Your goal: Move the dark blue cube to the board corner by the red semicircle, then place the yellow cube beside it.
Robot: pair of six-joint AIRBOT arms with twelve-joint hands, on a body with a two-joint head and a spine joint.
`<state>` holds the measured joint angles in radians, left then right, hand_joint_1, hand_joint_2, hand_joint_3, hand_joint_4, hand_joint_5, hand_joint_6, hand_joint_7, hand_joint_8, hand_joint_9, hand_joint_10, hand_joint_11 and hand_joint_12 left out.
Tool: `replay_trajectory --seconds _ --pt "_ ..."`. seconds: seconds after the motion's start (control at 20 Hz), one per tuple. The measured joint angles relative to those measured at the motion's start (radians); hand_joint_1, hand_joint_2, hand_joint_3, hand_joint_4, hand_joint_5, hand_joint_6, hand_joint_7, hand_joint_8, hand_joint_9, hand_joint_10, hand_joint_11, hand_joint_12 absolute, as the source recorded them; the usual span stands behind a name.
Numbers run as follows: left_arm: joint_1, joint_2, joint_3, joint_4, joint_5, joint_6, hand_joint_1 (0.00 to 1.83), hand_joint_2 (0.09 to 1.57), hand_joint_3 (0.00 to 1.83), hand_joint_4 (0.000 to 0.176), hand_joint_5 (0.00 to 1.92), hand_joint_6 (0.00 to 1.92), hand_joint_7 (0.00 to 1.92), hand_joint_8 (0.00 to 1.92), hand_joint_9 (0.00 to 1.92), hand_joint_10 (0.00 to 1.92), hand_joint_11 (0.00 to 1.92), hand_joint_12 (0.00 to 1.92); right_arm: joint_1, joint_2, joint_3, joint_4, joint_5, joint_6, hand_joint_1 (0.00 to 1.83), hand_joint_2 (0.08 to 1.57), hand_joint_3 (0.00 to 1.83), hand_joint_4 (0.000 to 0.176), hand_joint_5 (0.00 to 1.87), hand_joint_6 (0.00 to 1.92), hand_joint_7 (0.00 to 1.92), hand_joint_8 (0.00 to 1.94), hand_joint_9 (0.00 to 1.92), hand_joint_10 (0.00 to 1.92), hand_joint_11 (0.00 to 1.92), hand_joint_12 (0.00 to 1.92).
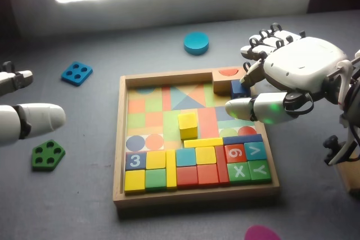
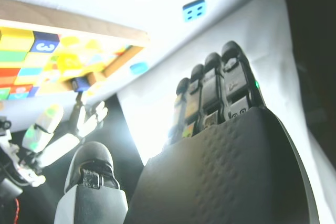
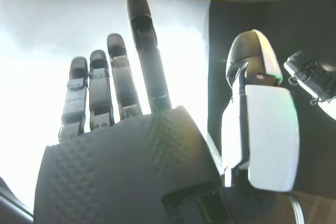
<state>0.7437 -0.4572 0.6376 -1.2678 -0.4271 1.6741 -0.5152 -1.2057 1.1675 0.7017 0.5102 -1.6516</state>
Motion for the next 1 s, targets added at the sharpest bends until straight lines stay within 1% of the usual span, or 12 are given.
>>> replay_trajectory --seconds 0.05,0.1,0.3,0.35,0.45,0.5,0.55,0.6,0.65,0.75,0.8,1.0 --pt "0.000 0.000 -0.001 0.000 0.001 0.000 0.00 1.10 0.00 0.000 0.01 0.00 0.04 0.00 0.02 0.00 0.00 0.10 0.007 0.000 0.002 0.002 -0.007 0.000 0.00 1.10 0.00 0.000 0.79 0.00 0.22 0.01 0.07 0.00 0.00 0.16" --pt "0.000 0.000 -0.001 0.000 0.000 0.000 0.00 1.10 0.00 0.000 0.02 0.00 0.04 0.00 0.02 0.00 0.00 0.11 0.013 0.000 0.003 0.002 -0.014 -0.002 0.00 1.10 0.00 0.000 0.78 0.00 0.24 0.01 0.09 0.01 0.00 0.21" --pt "0.000 0.000 -0.001 0.000 -0.009 0.000 0.00 1.10 0.00 0.000 0.01 0.00 0.03 0.00 0.02 0.00 0.00 0.13 0.039 0.003 0.005 0.012 -0.024 -0.006 0.00 1.09 0.00 0.000 0.77 0.00 0.22 0.00 0.09 0.00 0.00 0.25" --pt "-0.002 0.000 -0.001 0.000 -0.010 0.000 0.00 1.10 0.00 0.000 0.00 0.00 0.03 0.00 0.02 0.00 0.00 0.17 0.052 0.007 0.004 0.010 -0.023 -0.004 0.00 1.09 0.00 0.000 0.77 0.00 0.21 0.00 0.09 0.01 0.00 0.25" --pt "-0.002 0.000 -0.001 0.000 -0.011 0.000 0.00 1.10 0.00 0.000 0.00 0.00 0.03 0.00 0.02 0.00 0.00 0.17 0.066 0.019 -0.008 0.010 -0.021 -0.003 0.00 1.09 0.00 0.000 0.77 0.00 0.22 0.01 0.10 0.01 0.00 0.25" --pt "-0.002 0.000 -0.001 -0.001 -0.012 0.000 0.00 1.10 0.00 0.000 0.00 0.00 0.02 0.00 0.01 0.00 0.00 0.11 0.076 0.027 -0.016 0.012 -0.021 -0.002 0.00 1.09 0.00 0.000 0.76 0.00 0.23 0.00 0.09 0.00 0.00 0.24" --pt "-0.002 0.000 -0.001 0.000 -0.011 0.000 0.00 1.10 0.00 0.000 0.00 0.00 0.02 0.00 0.01 0.00 0.00 0.11 0.081 0.031 -0.024 0.011 -0.021 -0.002 0.00 1.09 0.00 0.000 0.76 0.00 0.23 0.00 0.09 0.00 0.00 0.24" --pt "-0.002 0.000 -0.001 0.000 -0.012 0.000 0.00 1.10 0.00 0.000 0.00 0.00 0.00 0.00 0.00 0.00 0.00 0.03 0.088 0.035 -0.035 0.010 -0.022 -0.001 0.00 1.09 0.00 0.000 0.76 0.00 0.22 0.00 0.08 0.00 0.00 0.25" --pt "-0.002 0.000 -0.001 0.000 -0.011 0.000 0.00 1.10 0.00 0.000 0.00 0.00 0.01 0.00 0.00 0.00 0.00 0.00 0.091 0.039 -0.048 -0.009 -0.020 -0.001 0.00 1.10 0.00 0.000 0.77 0.00 0.21 0.00 0.08 0.00 0.00 0.23" --pt "-0.002 0.000 -0.001 0.000 -0.012 0.000 0.00 1.10 0.00 0.000 0.00 0.00 0.00 0.00 0.00 0.00 0.00 0.00 0.098 0.040 -0.070 -0.029 -0.023 0.000 0.00 1.10 0.00 0.000 0.75 0.00 0.21 0.00 0.08 0.00 0.00 0.21" --pt "-0.002 0.000 -0.001 -0.001 -0.012 0.000 0.00 1.10 0.00 0.000 0.00 0.00 0.00 0.00 0.00 0.00 0.00 0.00 0.102 0.037 -0.079 -0.043 -0.034 0.001 0.00 1.10 0.00 0.000 0.75 0.00 0.22 0.00 0.08 0.00 0.00 0.24" --pt "-0.002 0.000 -0.001 -0.001 -0.012 -0.003 0.00 1.10 0.00 0.000 0.00 0.00 0.00 0.00 0.00 0.00 0.00 0.00 0.120 0.001 -0.081 -0.051 -0.100 0.000 0.00 1.10 0.00 0.000 0.75 0.00 0.21 0.00 0.08 0.00 0.00 0.25"
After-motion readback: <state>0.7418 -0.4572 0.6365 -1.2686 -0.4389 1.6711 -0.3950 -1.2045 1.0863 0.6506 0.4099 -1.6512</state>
